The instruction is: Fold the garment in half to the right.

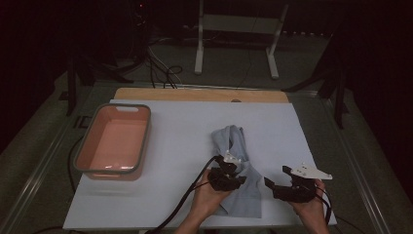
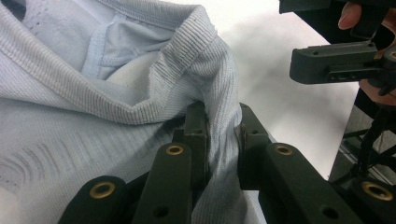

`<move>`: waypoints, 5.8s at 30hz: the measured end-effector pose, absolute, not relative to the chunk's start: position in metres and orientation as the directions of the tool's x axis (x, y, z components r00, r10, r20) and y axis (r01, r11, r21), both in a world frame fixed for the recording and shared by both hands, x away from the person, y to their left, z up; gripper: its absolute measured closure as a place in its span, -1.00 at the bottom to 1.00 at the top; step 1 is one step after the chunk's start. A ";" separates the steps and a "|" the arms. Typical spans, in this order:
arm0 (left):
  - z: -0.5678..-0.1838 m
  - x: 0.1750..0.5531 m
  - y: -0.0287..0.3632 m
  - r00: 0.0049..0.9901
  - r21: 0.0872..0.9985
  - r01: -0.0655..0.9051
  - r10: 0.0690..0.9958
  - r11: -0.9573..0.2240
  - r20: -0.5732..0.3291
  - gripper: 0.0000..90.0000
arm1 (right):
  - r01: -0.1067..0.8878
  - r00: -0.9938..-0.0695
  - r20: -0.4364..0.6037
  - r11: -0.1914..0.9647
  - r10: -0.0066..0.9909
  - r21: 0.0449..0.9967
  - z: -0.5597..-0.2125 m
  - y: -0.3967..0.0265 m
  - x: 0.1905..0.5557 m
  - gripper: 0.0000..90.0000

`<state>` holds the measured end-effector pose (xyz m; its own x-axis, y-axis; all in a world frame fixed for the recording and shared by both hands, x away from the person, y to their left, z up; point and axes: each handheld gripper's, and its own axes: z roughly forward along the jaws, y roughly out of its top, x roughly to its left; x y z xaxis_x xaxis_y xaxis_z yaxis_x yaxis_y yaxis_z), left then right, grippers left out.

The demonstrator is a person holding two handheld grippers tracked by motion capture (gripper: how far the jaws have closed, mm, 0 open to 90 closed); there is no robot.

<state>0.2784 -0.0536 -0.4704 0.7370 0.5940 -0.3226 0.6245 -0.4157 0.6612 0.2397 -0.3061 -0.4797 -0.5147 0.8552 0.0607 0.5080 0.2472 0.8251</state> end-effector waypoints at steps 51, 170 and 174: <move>-0.458 0.283 -0.004 0.685 0.732 0.604 0.675 -0.316 -0.274 -0.76 | 0.517 -0.565 0.074 0.283 0.822 0.808 -0.484 -0.277 0.240 -0.64; -0.503 0.342 -0.016 0.617 0.639 0.694 0.731 -0.332 -0.291 -0.44 | 0.623 -0.568 0.008 0.424 0.823 0.657 -0.496 -0.248 0.238 -0.28; -0.504 0.342 -0.018 0.615 0.627 0.698 0.738 -0.346 -0.278 -0.35 | 0.621 -0.572 0.009 0.426 0.820 0.657 -0.496 -0.248 0.239 -0.28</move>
